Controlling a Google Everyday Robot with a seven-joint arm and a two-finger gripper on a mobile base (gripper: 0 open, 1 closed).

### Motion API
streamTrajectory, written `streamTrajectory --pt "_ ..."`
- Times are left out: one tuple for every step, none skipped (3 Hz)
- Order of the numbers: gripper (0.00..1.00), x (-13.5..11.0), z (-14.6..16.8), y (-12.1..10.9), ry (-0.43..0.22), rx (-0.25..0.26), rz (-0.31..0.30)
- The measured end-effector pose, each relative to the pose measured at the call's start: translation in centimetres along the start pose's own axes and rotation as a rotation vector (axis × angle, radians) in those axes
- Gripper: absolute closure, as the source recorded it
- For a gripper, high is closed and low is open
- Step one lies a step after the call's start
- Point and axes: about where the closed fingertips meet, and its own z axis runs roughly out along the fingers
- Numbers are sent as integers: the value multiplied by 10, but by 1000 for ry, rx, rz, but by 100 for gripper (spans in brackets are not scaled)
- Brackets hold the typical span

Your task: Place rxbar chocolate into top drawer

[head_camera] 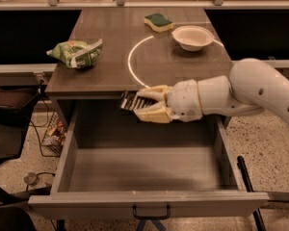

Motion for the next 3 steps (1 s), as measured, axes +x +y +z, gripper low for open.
streamTrajectory --pt "100 51 -1 44 -40 -89 82" --pt "100 100 -12 71 -75 -89 177" --pt "100 143 -25 77 -36 -50 267"
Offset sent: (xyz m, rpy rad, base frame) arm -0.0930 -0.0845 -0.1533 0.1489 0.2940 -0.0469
